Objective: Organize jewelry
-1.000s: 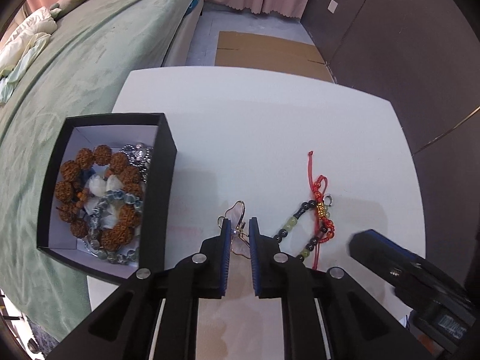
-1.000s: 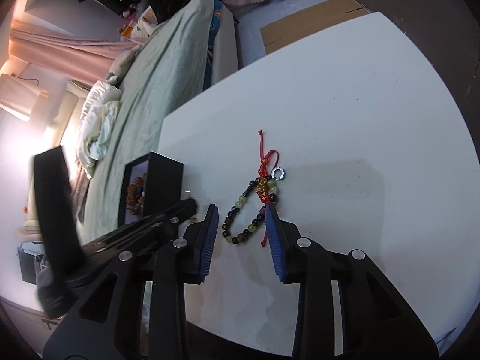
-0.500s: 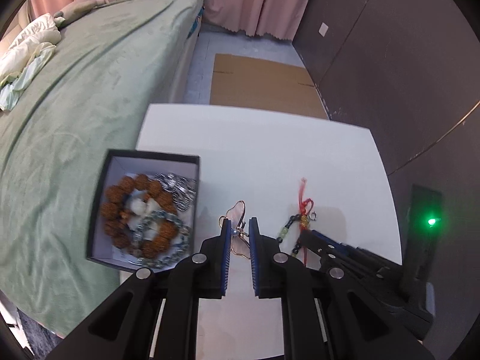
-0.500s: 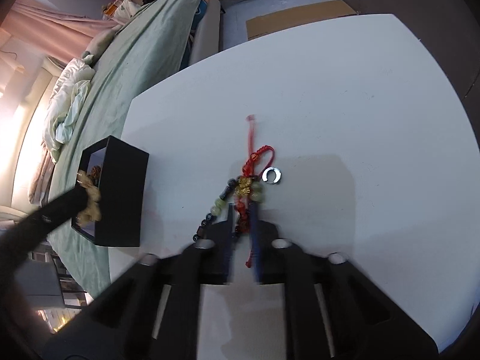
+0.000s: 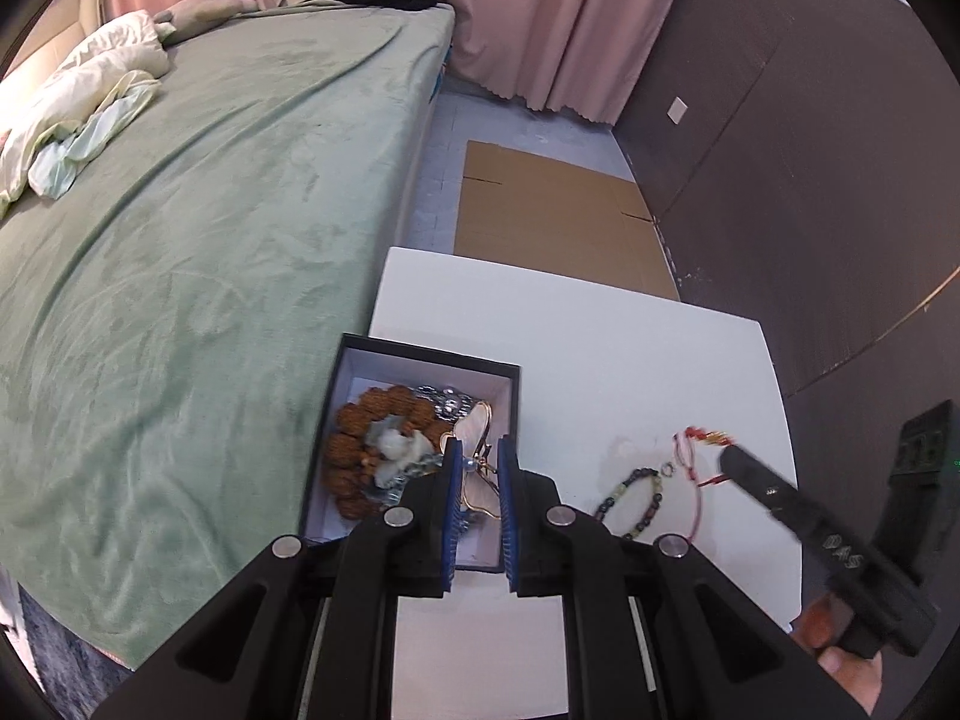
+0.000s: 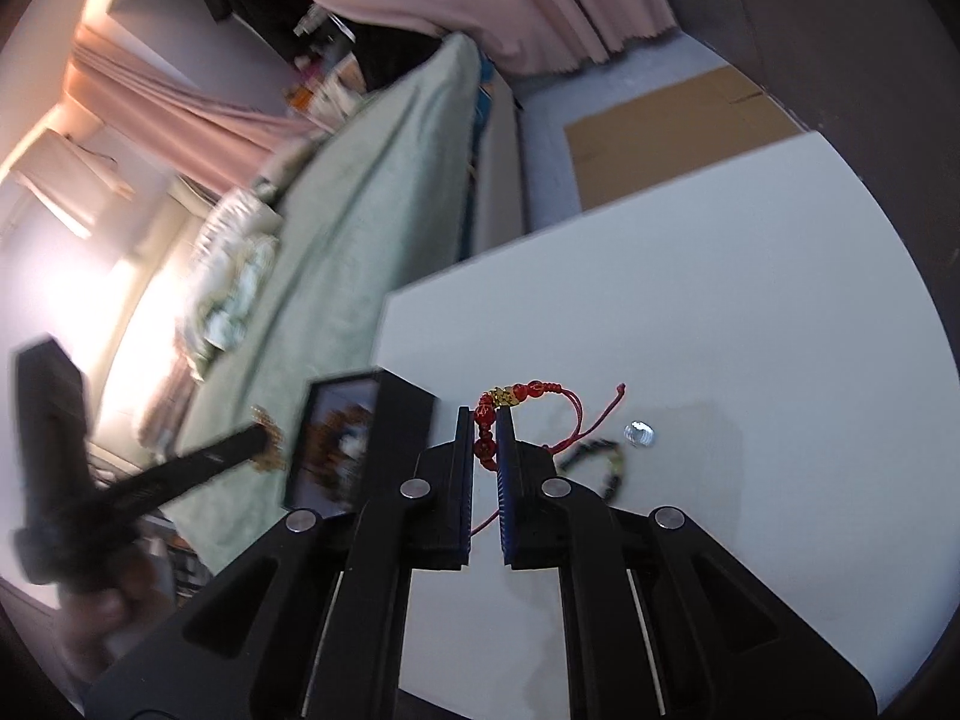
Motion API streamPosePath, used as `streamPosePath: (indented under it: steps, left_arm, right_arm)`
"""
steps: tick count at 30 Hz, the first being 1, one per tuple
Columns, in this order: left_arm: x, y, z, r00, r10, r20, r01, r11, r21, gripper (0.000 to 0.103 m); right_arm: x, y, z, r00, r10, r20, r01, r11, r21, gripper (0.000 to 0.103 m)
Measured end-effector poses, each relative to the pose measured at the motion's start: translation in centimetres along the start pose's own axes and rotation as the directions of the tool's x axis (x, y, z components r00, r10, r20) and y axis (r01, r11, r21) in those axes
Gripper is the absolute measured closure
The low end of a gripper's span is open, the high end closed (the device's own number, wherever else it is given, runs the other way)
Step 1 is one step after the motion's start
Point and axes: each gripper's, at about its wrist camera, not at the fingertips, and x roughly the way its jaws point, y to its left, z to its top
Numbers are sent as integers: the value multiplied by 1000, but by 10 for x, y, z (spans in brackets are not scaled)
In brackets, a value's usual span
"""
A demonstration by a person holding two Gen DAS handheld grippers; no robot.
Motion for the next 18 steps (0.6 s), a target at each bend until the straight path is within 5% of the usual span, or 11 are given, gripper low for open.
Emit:
streamPosePath:
  steps: [5,6,7,8,18]
  left_arm:
    - [4,12,2,1000,-27,-10,27,999,-18,91]
    - [3,14,3,999,-46,-8,46,999,-20,76]
    - [1,16,4,998,-55,2,56,998,-18,47]
    - [-4,18,3,998,-52,37,52,999,-9,37]
    - [-22,49,-3,997,-28,79,30,999,-27,36]
  right_arm:
    - [-4,12,9,997,58,43,-58,998,-5,95]
    - [-5,15,11,996,70,50,-69,998,-10,95]
    - [-6,19,13,995,85,58,-84,996,-17,95]
    - [-6,23,13,993,102,63,-101,995,-23,95]
    - [8,72,10,971,237,36,-231,965,-126,95]
